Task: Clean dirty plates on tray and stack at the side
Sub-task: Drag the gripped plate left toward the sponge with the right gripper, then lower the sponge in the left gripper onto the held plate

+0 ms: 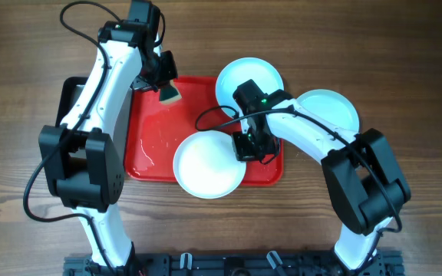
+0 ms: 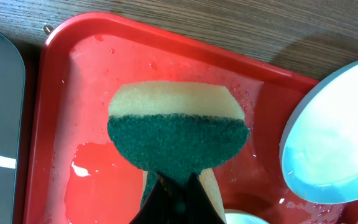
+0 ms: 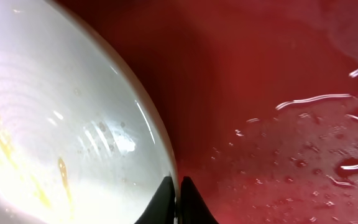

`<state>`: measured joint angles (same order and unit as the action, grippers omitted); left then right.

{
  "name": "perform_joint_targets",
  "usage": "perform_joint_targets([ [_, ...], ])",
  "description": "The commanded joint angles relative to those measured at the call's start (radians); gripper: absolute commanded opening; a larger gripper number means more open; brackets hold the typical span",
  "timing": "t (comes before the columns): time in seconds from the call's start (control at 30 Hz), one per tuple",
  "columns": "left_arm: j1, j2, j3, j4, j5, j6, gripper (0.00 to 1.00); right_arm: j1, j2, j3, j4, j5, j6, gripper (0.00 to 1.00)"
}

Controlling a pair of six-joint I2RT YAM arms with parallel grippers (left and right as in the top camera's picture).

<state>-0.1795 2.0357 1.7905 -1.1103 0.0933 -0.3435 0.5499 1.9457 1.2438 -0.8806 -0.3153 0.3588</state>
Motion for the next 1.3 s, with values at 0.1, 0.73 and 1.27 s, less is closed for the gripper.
perform_joint_targets([
  [0.1,0.000,0.014,0.008,0.003,-0.017,-0.013,0.04,0.016,0.012,0.045,0.160,-0.066,0.129,0.04],
  [0.73,0.000,0.014,0.008,0.003,-0.017,-0.013,0.04,0.171,0.013,0.041,0.477,0.333,0.295,0.34],
  [1.27,0.000,0.014,0.008,0.015,-0.016,-0.013,0.04,0.098,0.092,0.042,0.564,0.032,0.011,0.27],
])
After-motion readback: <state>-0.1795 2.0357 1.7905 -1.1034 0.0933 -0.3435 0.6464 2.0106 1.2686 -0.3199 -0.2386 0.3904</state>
